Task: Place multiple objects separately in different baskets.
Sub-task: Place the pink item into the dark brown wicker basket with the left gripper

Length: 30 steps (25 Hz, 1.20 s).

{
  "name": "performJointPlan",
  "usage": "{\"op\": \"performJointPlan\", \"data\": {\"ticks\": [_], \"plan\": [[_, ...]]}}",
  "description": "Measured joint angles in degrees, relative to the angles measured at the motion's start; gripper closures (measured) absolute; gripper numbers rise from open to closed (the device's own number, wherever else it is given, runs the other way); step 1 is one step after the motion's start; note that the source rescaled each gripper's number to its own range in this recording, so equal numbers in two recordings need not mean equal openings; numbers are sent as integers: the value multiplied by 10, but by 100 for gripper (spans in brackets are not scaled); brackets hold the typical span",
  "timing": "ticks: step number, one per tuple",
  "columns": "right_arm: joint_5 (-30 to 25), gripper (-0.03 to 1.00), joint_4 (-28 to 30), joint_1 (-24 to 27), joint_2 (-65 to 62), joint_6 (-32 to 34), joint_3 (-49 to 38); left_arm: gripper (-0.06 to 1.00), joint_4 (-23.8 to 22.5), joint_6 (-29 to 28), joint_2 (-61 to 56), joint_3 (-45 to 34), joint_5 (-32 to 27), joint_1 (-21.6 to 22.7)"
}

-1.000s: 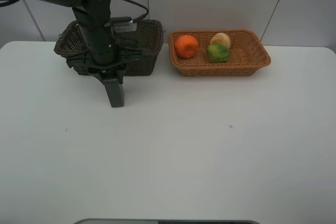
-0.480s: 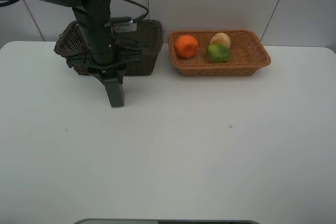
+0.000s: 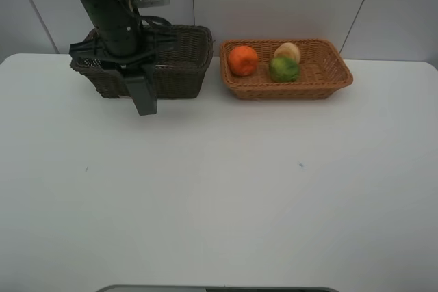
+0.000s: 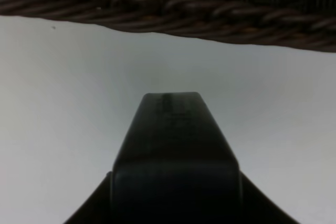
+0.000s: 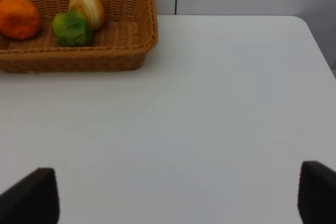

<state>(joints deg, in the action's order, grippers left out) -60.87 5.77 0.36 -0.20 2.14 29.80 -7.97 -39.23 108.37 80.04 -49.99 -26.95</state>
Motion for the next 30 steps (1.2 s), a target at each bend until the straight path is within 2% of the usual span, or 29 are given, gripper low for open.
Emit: {"op": "performJointPlan", "data": {"ticks": [4, 10, 19, 24, 30], "plan": [[0, 4, 0, 0, 0, 0, 0, 53, -2, 24, -11, 45, -28, 0], [0, 4, 0, 0, 0, 0, 0, 53, -7, 63, 1, 165, -43, 4], [0, 4, 0, 0, 0, 0, 0, 53, -19, 134, 123, 330, -49, 26], [0, 4, 0, 0, 0, 0, 0, 53, -13, 186, 175, 349, 5, 26], [0, 4, 0, 0, 0, 0, 0, 53, -3, 199, 222, 350, 63, 26]]}}
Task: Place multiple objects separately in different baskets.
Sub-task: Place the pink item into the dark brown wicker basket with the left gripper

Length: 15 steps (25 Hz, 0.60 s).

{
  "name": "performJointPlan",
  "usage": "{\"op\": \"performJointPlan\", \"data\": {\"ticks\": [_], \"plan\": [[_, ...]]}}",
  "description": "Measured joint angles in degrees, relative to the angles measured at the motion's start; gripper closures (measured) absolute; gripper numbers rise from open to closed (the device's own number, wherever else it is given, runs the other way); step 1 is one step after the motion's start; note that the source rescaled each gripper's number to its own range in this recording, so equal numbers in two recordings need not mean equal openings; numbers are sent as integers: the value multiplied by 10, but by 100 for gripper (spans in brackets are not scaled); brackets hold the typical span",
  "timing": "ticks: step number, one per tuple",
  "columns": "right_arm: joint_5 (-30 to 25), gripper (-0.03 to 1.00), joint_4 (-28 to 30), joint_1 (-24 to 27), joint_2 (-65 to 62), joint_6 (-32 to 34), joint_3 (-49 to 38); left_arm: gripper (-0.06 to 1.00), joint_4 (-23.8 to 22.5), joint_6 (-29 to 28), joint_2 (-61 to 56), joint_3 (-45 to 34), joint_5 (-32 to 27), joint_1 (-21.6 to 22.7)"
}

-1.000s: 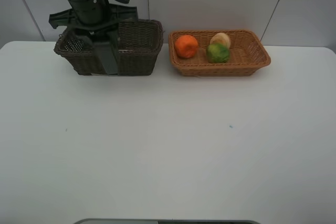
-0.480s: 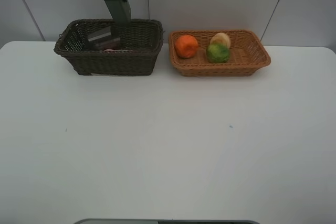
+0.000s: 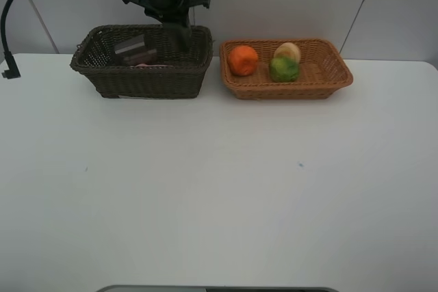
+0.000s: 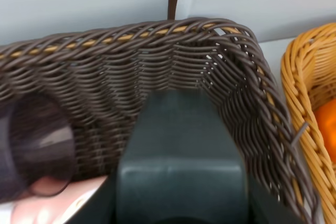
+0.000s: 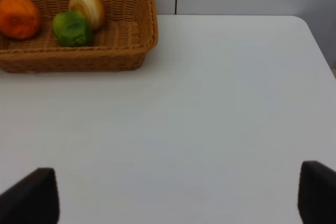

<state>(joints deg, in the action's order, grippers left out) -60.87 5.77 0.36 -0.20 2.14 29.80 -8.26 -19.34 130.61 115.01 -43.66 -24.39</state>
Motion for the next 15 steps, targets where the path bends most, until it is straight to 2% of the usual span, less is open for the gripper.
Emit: {"op": "performJointPlan", "data": {"ticks": [6, 15], "plan": [[0, 4, 0, 0, 0, 0, 0, 53, 25, 1, 33, 0, 23, 0], [0, 4, 0, 0, 0, 0, 0, 53, 26, 1, 52, 0, 24, 0]]}}
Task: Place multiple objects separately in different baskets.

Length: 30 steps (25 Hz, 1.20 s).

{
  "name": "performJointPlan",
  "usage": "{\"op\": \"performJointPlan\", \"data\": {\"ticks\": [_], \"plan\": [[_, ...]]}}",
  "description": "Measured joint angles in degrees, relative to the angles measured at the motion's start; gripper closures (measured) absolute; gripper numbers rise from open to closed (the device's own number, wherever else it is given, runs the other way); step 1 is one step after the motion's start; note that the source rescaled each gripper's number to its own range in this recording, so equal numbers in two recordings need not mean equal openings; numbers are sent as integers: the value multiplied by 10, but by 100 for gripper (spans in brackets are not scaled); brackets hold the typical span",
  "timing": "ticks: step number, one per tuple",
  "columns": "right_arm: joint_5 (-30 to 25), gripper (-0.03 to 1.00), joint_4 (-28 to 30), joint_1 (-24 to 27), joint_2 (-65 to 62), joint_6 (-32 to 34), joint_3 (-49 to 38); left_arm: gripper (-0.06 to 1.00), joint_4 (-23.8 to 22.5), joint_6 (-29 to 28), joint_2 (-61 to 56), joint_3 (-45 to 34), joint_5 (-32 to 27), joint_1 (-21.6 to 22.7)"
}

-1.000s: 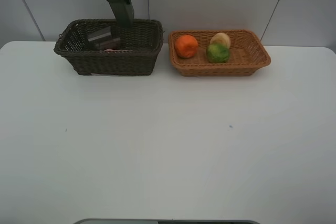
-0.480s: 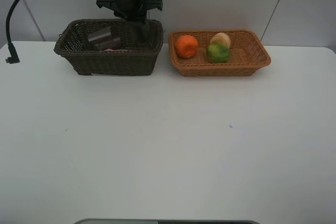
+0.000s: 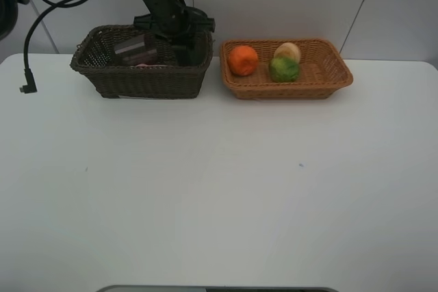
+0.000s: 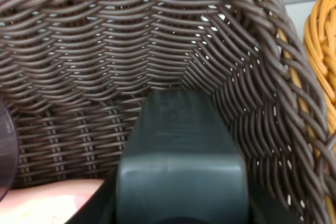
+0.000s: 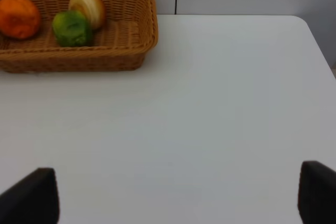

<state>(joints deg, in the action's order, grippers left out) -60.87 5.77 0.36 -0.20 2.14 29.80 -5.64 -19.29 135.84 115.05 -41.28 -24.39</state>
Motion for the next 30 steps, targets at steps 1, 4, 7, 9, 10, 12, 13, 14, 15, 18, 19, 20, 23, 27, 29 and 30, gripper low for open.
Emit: {"op": "performJointPlan", "data": {"ticks": [1, 4, 7, 9, 10, 12, 13, 14, 15, 18, 19, 20, 23, 27, 29, 30], "plan": [[0, 4, 0, 0, 0, 0, 0, 53, 0, 0, 0, 0, 0, 0], [0, 4, 0, 0, 0, 0, 0, 52, 0, 0, 0, 0, -3, 0], [0, 4, 0, 0, 0, 0, 0, 30, 0, 0, 0, 0, -3, 0], [0, 4, 0, 0, 0, 0, 0, 12, 0, 0, -3, 1, -2, 0], [0, 4, 0, 0, 0, 0, 0, 6, 0, 0, -5, 1, -2, 0], [0, 4, 0, 0, 0, 0, 0, 0, 0, 0, -12, 1, -2, 0], [0, 4, 0, 0, 0, 0, 0, 0, 0, 0, -17, 1, -3, 0], [0, 4, 0, 0, 0, 0, 0, -1, 0, 0, -21, 1, -4, 0], [0, 4, 0, 0, 0, 0, 0, -1, 0, 0, -27, 1, -4, 0], [0, 4, 0, 0, 0, 0, 0, -1, -2, 1, -45, 1, -11, 0], [0, 4, 0, 0, 0, 0, 0, -1, -2, 1, -53, 1, -18, 0], [0, 4, 0, 0, 0, 0, 0, -1, -4, 3, -63, 1, -24, 0], [0, 4, 0, 0, 0, 0, 0, -1, -15, 14, -95, 1, -46, -2], [0, 4, 0, 0, 0, 0, 0, -1, -17, 46, -160, -30, -54, 0], [0, 4, 0, 0, 0, 0, 0, -1, -17, 56, -200, -73, -52, 5], [0, 4, 0, 0, 0, 0, 0, -1, -17, 60, -225, -95, -49, 10]]}}
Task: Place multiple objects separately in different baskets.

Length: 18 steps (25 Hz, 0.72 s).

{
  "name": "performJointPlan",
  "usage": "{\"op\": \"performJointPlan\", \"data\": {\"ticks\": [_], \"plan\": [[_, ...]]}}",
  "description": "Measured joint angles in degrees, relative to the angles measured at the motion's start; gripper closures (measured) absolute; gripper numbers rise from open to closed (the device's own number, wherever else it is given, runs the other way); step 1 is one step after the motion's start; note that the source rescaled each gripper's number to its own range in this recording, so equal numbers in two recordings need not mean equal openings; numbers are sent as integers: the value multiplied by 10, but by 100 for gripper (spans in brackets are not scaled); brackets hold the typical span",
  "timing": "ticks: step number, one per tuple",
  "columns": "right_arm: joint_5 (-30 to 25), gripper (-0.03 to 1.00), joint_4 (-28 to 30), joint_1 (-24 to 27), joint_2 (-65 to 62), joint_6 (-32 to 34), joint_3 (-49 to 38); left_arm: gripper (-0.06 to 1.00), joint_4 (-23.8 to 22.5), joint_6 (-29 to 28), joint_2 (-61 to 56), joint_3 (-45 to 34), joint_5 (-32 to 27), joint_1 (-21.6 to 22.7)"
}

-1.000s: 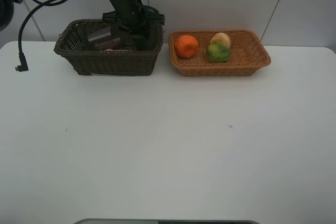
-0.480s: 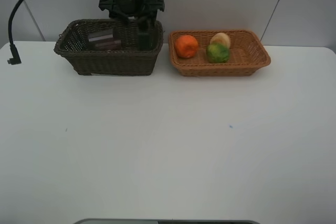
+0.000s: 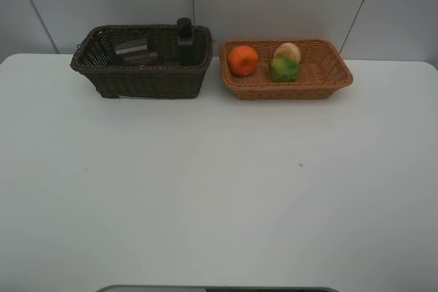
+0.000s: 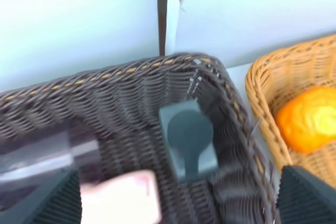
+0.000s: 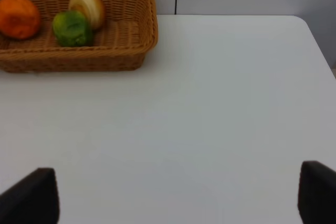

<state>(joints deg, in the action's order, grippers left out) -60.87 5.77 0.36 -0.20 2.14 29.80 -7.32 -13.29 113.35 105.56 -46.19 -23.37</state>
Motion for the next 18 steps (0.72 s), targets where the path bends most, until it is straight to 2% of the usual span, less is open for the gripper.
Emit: {"op": "performJointPlan", "data": {"ticks": [6, 11, 14, 18], "plan": [[0, 4, 0, 0, 0, 0, 0, -5, -1, 3, -180, -206, 34, 58], [0, 4, 0, 0, 0, 0, 0, -5, -2, 3, -378, -367, 45, 112], [0, 4, 0, 0, 0, 0, 0, -5, -2, 3, -487, -448, 38, 133], [0, 4, 0, 0, 0, 0, 0, -5, -2, 3, -621, -513, 0, 138]]}}
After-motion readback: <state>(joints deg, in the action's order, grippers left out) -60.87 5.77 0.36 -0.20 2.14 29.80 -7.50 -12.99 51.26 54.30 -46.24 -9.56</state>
